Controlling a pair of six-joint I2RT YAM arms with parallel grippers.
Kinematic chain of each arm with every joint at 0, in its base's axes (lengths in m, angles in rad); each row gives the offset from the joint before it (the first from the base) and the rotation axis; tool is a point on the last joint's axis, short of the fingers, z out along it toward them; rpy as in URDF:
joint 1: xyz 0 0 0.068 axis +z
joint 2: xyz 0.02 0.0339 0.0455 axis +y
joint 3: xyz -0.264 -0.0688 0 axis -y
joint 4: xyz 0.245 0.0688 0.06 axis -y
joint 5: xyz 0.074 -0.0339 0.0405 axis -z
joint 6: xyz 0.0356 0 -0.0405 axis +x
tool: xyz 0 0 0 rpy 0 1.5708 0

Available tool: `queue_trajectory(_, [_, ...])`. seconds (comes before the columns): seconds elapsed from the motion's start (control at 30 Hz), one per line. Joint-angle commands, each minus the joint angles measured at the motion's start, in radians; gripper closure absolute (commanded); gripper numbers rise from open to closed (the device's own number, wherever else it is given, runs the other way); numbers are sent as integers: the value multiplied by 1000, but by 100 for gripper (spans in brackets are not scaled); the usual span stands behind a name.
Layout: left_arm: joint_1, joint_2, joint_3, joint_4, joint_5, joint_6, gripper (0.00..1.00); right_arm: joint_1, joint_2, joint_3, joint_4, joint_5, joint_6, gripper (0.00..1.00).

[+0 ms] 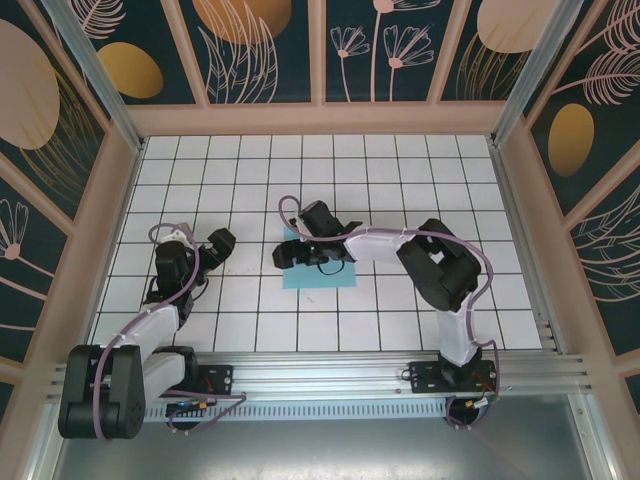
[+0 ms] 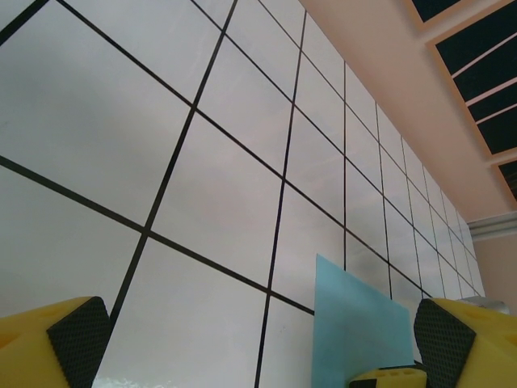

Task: Fold a paper plane with a square sheet of paper (pick it up from the middle)
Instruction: Move the square sheet of paper to the center of the table, then fold the square sheet of paper in half at the center of the table.

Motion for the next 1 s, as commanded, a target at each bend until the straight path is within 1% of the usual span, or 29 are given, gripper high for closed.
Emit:
queue_trajectory(0.0, [-8,-20,-19,-30,37,18,1,8,-64,-108,-134,48,-39,15])
queue_trajectory(0.13, [-33,-29,-25,-38,40,14,2,-6,-139,-155,-188,76,-108,16])
queue_trajectory(0.23, [-74,-33,-14,-47,29,9,1,-12,-187,-132,-256,97,-132,16])
queue_trajectory(0.33, [-130,-28,12,-63,8,9,1,-9,-250,-82,-334,202,-100,16])
queue_trajectory(0.4, [-158,-21,21,-64,0,4,1,-9,-279,-57,-387,312,-70,16])
queue_trajectory(0.5, [-185,-12,20,-49,-18,-9,1,-16,-264,-17,-487,447,-66,16])
queue_trajectory(0.57, [-207,4,20,-37,-21,-12,2,-21,-237,4,-535,488,-74,16])
queue_trajectory(0.77, [-247,63,6,20,-28,-30,1,-15,-148,80,-620,509,-73,13])
queue_trajectory(0.97, [-249,84,3,49,-29,-39,1,-3,-91,118,-611,460,-96,11])
